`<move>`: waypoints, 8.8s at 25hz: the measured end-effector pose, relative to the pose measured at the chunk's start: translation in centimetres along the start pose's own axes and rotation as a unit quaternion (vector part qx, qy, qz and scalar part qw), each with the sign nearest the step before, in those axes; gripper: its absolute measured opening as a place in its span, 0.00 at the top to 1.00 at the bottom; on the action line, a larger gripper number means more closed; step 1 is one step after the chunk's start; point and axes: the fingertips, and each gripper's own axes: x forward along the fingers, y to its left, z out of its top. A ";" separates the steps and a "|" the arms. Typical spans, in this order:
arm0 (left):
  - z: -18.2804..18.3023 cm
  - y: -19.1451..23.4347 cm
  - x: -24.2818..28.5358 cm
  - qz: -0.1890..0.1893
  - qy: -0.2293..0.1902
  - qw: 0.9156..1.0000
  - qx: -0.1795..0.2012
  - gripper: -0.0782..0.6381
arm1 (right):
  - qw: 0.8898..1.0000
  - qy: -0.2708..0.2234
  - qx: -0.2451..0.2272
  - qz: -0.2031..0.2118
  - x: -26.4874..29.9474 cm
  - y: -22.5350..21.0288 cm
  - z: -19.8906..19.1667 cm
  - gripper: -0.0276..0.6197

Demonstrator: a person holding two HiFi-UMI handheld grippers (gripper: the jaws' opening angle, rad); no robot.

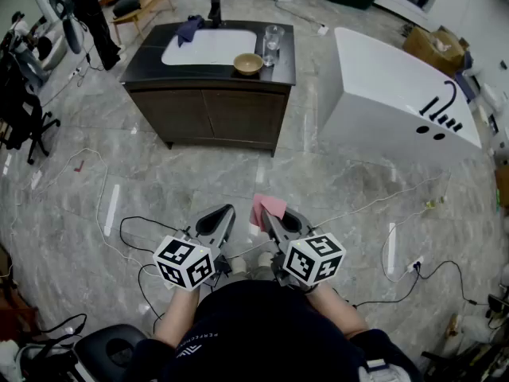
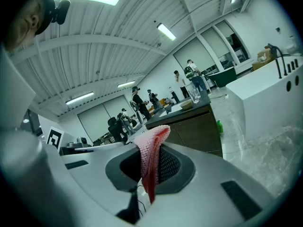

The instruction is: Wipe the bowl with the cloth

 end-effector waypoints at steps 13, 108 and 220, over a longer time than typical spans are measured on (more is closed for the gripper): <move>-0.2 -1.4 3.9 0.001 0.011 1.000 -0.004 0.87 | 1.000 -0.014 0.013 -0.011 -1.4 -3.9 2.2 0.89; 14.5 26.1 32.7 0.061 0.039 0.997 -0.018 0.88 | 1.000 0.014 0.005 -0.022 29.2 -24.0 22.4 0.89; 28.4 36.8 41.6 0.030 0.062 0.994 0.084 0.86 | 0.991 -0.105 -0.029 -0.074 37.7 -22.1 34.9 0.89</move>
